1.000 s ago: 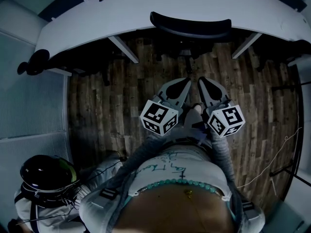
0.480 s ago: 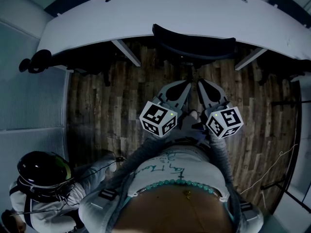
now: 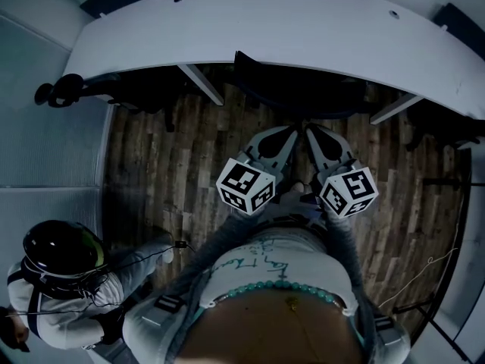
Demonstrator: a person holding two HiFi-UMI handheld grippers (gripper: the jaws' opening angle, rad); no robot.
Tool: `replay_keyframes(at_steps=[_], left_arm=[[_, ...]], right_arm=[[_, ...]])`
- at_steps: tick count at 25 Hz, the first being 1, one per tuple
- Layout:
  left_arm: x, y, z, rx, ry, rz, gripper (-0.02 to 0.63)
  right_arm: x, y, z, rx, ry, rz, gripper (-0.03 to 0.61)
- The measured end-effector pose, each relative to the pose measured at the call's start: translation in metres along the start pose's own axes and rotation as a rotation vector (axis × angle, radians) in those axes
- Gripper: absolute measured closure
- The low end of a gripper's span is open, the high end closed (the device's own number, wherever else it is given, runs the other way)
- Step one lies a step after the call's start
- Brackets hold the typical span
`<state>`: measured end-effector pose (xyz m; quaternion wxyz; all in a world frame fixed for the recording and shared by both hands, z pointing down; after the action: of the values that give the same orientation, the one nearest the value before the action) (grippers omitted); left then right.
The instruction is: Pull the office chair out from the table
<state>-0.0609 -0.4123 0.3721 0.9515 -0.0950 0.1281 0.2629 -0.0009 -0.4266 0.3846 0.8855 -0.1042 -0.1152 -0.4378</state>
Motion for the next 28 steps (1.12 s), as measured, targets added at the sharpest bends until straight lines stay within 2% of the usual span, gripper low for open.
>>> replay_keyframes(at_steps=[8, 14, 28], left_arm=[[-0.008, -0.008, 0.0, -0.009, 0.015, -0.026, 0.603], [-0.012, -0.01, -0.004, -0.012, 0.017, -0.014, 0.603], [-0.037, -0.007, -0.014, -0.087, 0.003, 0.181, 0.603]], right_arm=[[0.015, -0.003, 0.002, -0.009, 0.002, -0.048, 0.558], [0.016, -0.006, 0.003, -0.017, 0.001, -0.039, 0.558], [0.017, -0.02, 0.006, 0.038, -0.045, 0.176, 0.558]])
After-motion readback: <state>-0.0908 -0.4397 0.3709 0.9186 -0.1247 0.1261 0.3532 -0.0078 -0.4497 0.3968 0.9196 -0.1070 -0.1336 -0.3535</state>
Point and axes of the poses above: the fingertips, and each gripper's own axes: y backward along the fingers, x to its right, z out of its underside, the point moved 2 cm from there along y, backward along the fingers, and after that the axes turned 2 degrees about -z, right-handed, at the moved point
